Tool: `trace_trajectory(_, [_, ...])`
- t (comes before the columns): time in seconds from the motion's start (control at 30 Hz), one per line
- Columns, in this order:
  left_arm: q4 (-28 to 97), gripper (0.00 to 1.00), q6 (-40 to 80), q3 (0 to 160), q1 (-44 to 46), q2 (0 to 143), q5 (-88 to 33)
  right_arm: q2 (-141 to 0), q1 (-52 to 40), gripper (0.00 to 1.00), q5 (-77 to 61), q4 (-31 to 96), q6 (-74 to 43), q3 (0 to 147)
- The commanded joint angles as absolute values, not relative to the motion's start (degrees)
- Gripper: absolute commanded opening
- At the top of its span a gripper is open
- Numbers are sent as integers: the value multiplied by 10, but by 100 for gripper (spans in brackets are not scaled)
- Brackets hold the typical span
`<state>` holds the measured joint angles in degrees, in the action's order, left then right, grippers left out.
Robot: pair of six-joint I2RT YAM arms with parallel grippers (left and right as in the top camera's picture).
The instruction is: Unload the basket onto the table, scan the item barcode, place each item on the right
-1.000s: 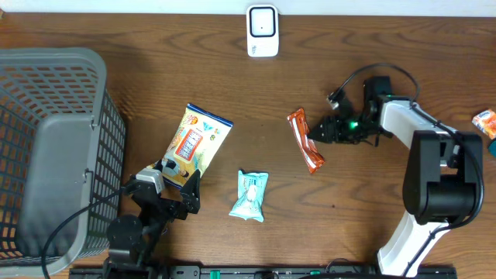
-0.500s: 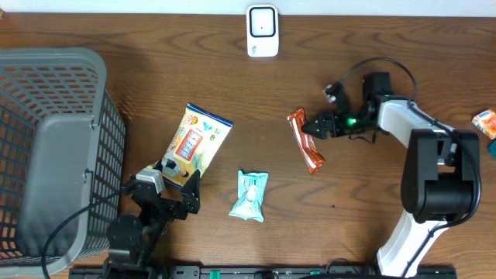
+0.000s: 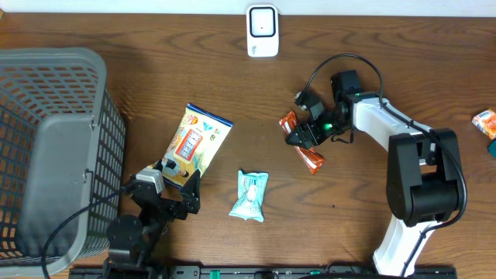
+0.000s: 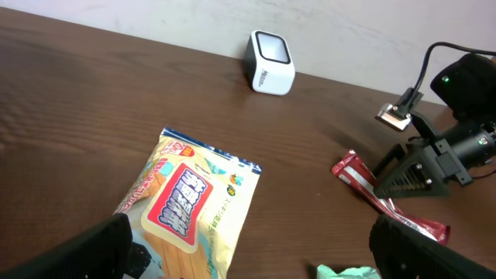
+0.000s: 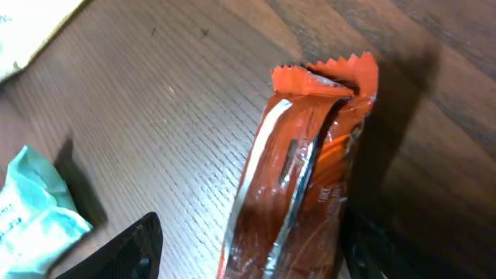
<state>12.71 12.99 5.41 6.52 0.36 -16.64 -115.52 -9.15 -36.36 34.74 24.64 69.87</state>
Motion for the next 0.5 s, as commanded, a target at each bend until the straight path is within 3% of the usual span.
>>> trace_trajectory(0.0, [141,98,118,45,63,2,-175,-1228,-62,70,-263,361,280,677])
trace_trajectory(0.13, [141,98,118,45,63,2,-175,-1273,-52,60,-298,375,321,677])
trace_trajectory(0.3, [141,98,118,45,63,2,-175,-1329,-53,36,-274,380,342,682])
trace_trajectory(0.47, [141,98,118,45,63,2,-175,-1361,-53,35,-268,389,339,701])
